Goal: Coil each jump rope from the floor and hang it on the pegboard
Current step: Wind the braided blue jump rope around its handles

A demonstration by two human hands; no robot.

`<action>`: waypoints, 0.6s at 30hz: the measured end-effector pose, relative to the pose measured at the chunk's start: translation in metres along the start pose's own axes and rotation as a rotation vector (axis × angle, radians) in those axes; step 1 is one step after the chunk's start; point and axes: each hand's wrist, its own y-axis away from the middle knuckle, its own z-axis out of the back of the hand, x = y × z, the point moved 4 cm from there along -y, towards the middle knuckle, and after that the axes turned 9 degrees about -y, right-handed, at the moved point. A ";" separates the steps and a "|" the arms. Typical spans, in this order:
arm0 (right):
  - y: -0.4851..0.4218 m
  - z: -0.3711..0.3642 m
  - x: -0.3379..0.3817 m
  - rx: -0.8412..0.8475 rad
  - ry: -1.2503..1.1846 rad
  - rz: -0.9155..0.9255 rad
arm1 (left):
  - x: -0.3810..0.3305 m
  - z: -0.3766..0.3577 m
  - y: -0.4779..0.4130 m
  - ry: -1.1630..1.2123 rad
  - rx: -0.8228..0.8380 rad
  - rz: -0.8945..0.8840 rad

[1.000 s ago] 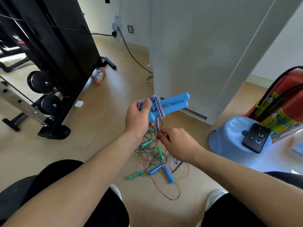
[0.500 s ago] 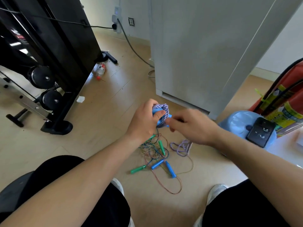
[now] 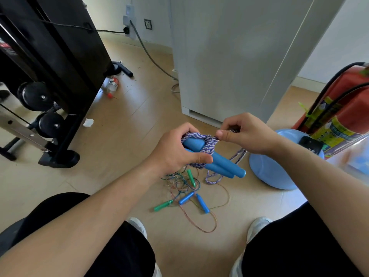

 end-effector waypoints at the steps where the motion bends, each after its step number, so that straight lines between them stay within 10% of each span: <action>1: 0.001 0.000 0.001 0.004 -0.014 0.005 | 0.002 0.000 0.000 -0.017 -0.008 0.012; 11: 0.000 -0.016 -0.011 0.086 -0.240 -0.093 | -0.009 0.017 0.003 0.251 -0.023 -0.003; 18: 0.011 -0.077 -0.016 0.180 -0.241 -0.214 | 0.010 0.037 -0.002 0.542 -0.318 0.206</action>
